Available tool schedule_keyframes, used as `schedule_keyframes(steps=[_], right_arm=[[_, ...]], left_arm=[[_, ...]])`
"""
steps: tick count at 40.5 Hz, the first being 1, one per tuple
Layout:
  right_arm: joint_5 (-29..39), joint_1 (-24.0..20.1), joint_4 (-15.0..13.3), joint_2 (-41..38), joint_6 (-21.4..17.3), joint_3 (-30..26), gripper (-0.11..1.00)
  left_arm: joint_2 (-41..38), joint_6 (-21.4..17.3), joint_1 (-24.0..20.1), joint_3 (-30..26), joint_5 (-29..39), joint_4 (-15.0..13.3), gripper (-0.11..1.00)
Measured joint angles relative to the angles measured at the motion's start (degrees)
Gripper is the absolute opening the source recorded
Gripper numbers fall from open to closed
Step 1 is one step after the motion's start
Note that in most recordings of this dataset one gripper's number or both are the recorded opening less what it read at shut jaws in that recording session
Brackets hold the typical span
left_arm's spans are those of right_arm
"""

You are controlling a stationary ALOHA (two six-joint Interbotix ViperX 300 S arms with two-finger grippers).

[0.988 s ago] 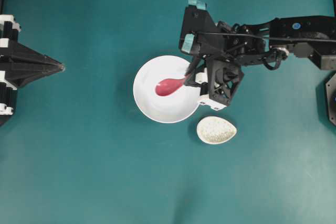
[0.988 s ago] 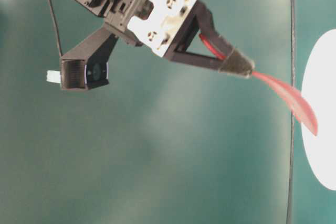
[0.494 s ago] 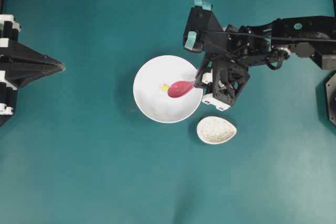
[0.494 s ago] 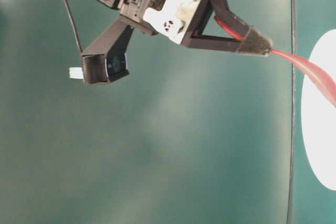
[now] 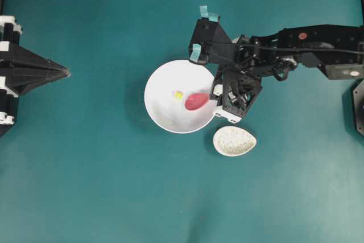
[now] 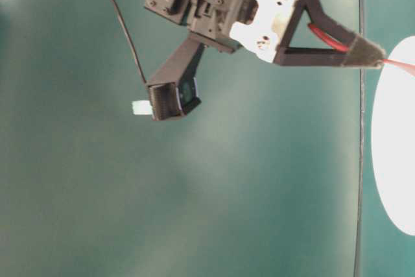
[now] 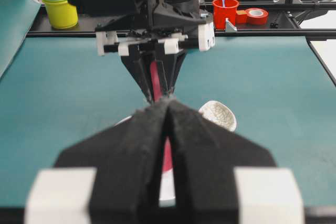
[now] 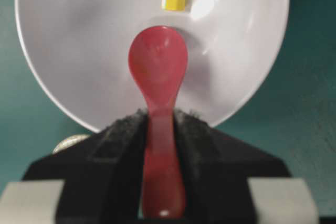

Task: Scoop the yellow hexagonal prism block from the bowl with a spoon using the right arm.
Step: 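Drag the spoon under the yellow hexagonal block toward the bowl rim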

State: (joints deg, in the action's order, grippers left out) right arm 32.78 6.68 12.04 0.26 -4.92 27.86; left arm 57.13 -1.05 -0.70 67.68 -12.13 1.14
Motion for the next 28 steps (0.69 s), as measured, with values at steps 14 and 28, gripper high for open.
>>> schedule_keyframes(steps=[14, 28], right_arm=[[-4.0, 0.0, -1.4, -1.6, 0.1, 0.0, 0.23], [-7.9, 0.0, -2.4, -3.5, 0.1, -1.1, 0.23]], left_arm=[[0.0, 0.0, 0.0, 0.0, 0.1, 0.0, -0.01], [0.0, 0.0, -0.1, 0.0, 0.0, 0.0, -0.01]])
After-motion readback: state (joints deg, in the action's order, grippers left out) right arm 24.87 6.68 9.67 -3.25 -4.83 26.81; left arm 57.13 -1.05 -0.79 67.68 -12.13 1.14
